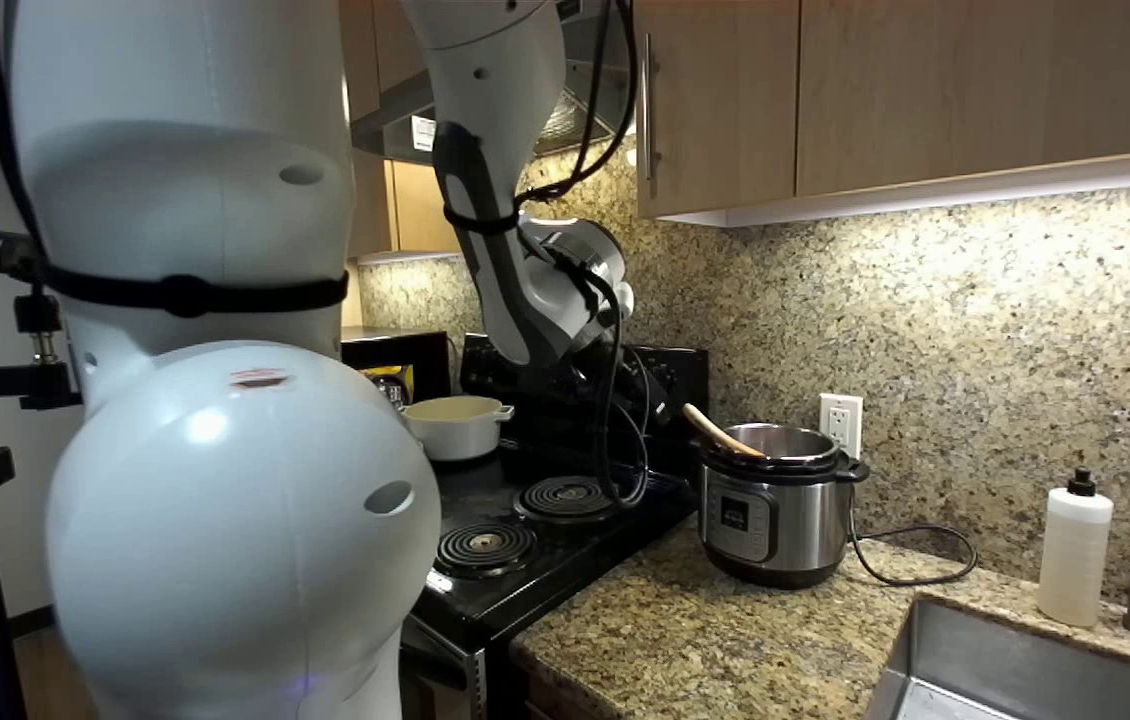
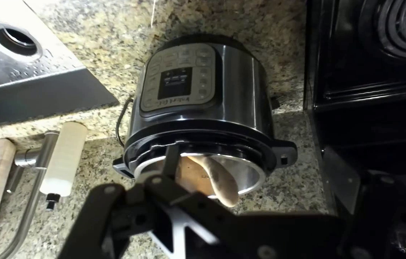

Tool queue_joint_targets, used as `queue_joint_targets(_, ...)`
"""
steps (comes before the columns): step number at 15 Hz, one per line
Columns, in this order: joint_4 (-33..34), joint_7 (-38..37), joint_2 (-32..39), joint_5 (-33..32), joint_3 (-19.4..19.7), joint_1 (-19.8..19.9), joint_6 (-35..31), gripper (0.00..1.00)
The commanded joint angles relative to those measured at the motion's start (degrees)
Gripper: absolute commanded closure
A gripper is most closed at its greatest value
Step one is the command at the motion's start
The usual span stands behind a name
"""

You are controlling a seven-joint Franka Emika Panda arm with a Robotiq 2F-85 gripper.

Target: Remove the wooden spoon from the cooker and put it on the counter

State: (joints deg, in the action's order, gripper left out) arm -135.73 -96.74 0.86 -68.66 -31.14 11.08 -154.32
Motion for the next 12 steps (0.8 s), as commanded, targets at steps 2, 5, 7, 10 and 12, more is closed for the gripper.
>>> queue_joint_targets(2,7.6,-11.0,8.6,-18.5,0.6,-1.3,8.1,0.0)
queue_joint_targets(5,10.0,-13.6,11.4,-22.7,8.8,-9.2,12.3,0.0)
queue_joint_targets(7,11.9,-14.6,14.0,-24.3,12.0,-12.1,12.7,0.0)
queue_joint_targets(10,13.9,-15.9,15.2,-24.1,15.9,-16.0,11.8,0.0)
queue_joint_targets(12,13.4,-13.2,14.9,-21.9,17.1,-17.0,10.8,0.0)
